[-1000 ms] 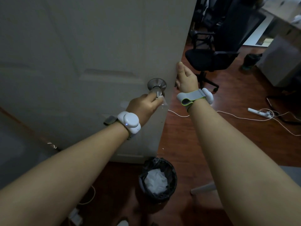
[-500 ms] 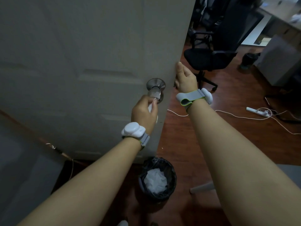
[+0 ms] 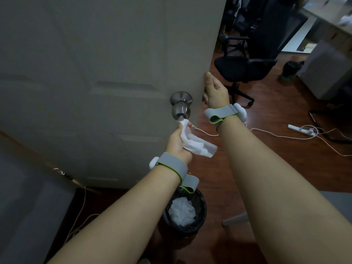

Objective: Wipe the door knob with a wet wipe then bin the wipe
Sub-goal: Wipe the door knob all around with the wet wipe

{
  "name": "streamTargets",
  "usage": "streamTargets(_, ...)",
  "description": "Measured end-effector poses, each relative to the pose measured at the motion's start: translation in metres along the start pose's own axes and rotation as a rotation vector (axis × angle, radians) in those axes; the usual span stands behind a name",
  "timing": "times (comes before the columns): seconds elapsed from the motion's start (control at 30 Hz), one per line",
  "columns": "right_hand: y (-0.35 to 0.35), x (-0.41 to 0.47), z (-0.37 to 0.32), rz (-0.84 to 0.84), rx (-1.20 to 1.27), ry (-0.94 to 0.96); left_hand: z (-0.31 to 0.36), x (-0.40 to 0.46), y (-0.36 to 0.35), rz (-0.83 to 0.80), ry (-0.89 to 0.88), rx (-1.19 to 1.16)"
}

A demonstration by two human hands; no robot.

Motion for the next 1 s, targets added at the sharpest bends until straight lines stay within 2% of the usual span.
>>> streamTargets(0.03, 0.0, 0.001, 0.001, -0.005, 0.006, 0.004, 0.01, -0.011, 0.001, 0.046, -0.149, 0.021)
streamTargets(0.07, 0.0, 0.002, 0.001, -0.009, 0.015, 0.007, 0.027, -0.023, 0.006, 0.137, -0.396, 0.093)
streamTargets(0.1, 0.0, 0.002, 0.001, -0.014, 0.024, 0.008, 0.039, -0.034, 0.016, 0.357, -0.579, 0.198)
streamTargets(0.13, -0.001, 0.002, 0.003, -0.022, 0.029, 0.009, 0.041, -0.041, 0.017, 0.48, -0.664, 0.221)
streamTargets(0.17, -0.001, 0.003, 0.004, -0.03, 0.026, 0.012, 0.04, -0.046, 0.011, 0.485, -0.65, 0.207)
streamTargets(0.2, -0.001, 0.003, 0.004, -0.035, 0.022, 0.016, 0.042, -0.046, -0.002, 0.345, -0.61, 0.139)
streamTargets(0.23, 0.0, 0.003, 0.004, -0.034, 0.018, 0.022, 0.039, -0.041, -0.016, 0.218, -0.532, 0.179)
streamTargets(0.27, 0.001, 0.003, 0.004, -0.027, 0.018, 0.027, 0.035, -0.029, -0.015, 0.202, -0.373, 0.252)
streamTargets(0.3, 0.003, 0.004, 0.003, -0.018, 0.013, 0.032, 0.037, -0.02, -0.013, 0.161, -0.33, 0.372)
streamTargets(0.37, 0.005, 0.006, 0.004, -0.008, 0.0, 0.034, 0.077, -0.031, 0.009, 0.325, -0.579, 0.526)
streamTargets(0.4, 0.004, 0.006, 0.005, -0.009, 0.001, 0.03, 0.095, -0.045, 0.013, 0.41, -0.717, 0.519)
streamTargets(0.47, 0.005, 0.007, 0.006, -0.013, 0.002, 0.028, 0.119, -0.056, 0.006, 0.467, -0.879, 0.545)
streamTargets(0.53, 0.004, 0.007, 0.007, -0.019, -0.004, 0.028, 0.138, -0.052, -0.019, 0.391, -1.048, 0.808)
streamTargets(0.63, 0.005, 0.007, 0.007, -0.018, -0.001, 0.032, 0.122, -0.049, -0.067, 0.015, -1.333, 1.317)
streamTargets(0.7, 0.005, 0.005, 0.007, -0.026, 0.011, 0.031, 0.102, -0.049, -0.08, -0.114, -1.453, 1.5)
streamTargets(0.77, 0.004, 0.003, 0.006, -0.034, 0.012, 0.032, 0.094, -0.044, -0.089, -0.124, -1.47, 1.616)
streamTargets(0.87, 0.003, 0.002, 0.005, -0.057, 0.025, 0.027, 0.097, -0.037, -0.095, -0.022, -1.434, 1.702)
streamTargets(1.0, 0.002, 0.0, 0.003, -0.073, 0.034, 0.026, 0.109, -0.027, -0.077, 0.113, -1.274, 1.563)
Point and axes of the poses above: each hand's wrist, its own x-axis towards the middle knuckle, its own y-axis out of the back of the hand, z = x × y, the point moved 10 cm from there along x, towards the middle knuckle, and after that the axes turned 1 degree about -y, right-handed, at the moved point
